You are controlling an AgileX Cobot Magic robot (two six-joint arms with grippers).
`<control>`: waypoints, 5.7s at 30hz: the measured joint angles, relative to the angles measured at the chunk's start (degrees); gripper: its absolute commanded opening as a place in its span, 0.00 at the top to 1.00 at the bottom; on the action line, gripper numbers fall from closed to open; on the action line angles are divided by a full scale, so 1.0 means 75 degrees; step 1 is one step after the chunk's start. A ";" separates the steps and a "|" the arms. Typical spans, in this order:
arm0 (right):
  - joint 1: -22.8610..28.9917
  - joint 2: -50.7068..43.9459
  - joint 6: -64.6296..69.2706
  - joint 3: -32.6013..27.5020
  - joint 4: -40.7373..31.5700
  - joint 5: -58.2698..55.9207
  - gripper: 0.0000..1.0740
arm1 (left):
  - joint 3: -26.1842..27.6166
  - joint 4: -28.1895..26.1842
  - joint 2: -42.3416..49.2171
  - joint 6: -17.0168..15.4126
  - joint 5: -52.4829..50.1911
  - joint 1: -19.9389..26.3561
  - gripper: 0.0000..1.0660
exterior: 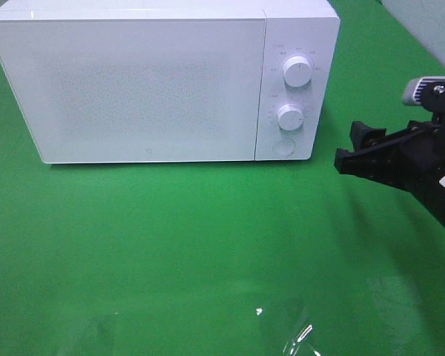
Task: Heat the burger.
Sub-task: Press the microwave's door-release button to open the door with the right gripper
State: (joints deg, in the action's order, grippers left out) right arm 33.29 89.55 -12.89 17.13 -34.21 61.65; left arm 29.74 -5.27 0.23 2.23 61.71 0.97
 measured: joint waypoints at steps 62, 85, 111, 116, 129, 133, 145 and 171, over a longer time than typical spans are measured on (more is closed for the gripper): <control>0.1551 0.1803 1.1566 0.1146 -0.1008 -0.0542 1.00 | 0.0000 0.0000 0.0000 0.0000 0.0000 0.0000 0.09; 0.1039 0.2032 1.2513 0.1589 -0.0367 -0.1306 1.00 | 0.0000 0.0000 0.0000 0.0000 0.0000 0.0000 0.09; 0.0153 0.3545 1.2529 0.3377 0.0115 -0.1520 1.00 | 0.0000 0.0000 0.0000 0.0000 0.0000 0.0000 0.09; 0.0046 0.3789 1.2529 0.3636 0.0145 -0.1635 1.00 | 0.0000 0.0000 0.0000 0.0000 0.0000 0.0000 0.09; -0.0160 0.4324 1.2529 0.4240 0.0252 -0.1711 1.00 | 0.0000 0.0000 0.0000 0.0000 0.0000 0.0000 0.09; -0.0237 0.4377 1.2529 0.4309 0.0283 -0.1765 1.00 | 0.0000 0.0000 0.0000 0.0000 0.0000 0.0000 0.09; -0.0244 0.4454 1.2460 0.4492 0.0206 -0.1833 1.00 | 0.0000 0.0000 0.0000 0.0000 0.0000 0.0000 0.09; 0.0046 0.5111 1.2261 0.5202 -0.0909 -0.1268 1.00 | 0.0000 0.0000 0.0000 0.0000 0.0000 0.0000 0.09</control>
State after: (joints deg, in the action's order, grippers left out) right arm 33.63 127.88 79.07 56.15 -41.02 52.14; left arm 29.74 -5.27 0.23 2.23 61.71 0.97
